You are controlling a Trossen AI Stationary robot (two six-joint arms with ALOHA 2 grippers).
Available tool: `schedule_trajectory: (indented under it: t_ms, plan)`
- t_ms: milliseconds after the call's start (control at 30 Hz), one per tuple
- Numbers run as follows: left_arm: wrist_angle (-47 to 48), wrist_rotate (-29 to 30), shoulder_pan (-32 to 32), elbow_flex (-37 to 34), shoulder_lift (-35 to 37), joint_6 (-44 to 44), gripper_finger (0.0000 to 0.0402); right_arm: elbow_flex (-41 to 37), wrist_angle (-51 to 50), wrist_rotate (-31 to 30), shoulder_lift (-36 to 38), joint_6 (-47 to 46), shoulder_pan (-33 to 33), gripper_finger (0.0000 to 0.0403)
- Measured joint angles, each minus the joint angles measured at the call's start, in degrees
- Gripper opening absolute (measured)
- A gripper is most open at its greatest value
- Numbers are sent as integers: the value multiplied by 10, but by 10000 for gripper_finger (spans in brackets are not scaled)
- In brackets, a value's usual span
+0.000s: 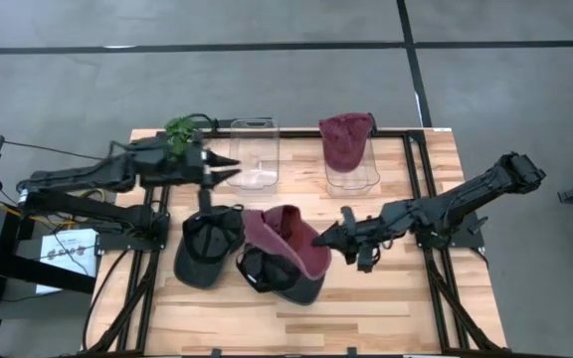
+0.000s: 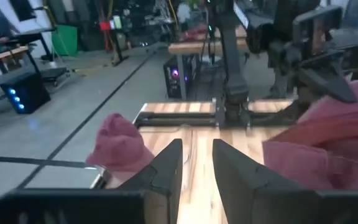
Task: Pick & Place hat
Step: Put the red cap into the right transparent bin
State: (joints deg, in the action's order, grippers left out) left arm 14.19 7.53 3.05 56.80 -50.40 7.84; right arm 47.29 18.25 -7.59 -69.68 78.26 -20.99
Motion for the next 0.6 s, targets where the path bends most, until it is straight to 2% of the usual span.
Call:
schedule_trajectory:
  t_ms: [200,367,533,600]
  plan:
    - [0,-19,-10,-74,58,-9,87,0,7,8,50,5,9,1]
    - [-72,-28,-11,-129,58,-21,88,0,12,72,66,-4,24,1]
    - [-161,-173,-11,-148,26,-52,99,0,20,106,67,-15,35,1]
    - [-178,-211,-11,-148,11,-72,108,0,19,107,67,-15,35,1]
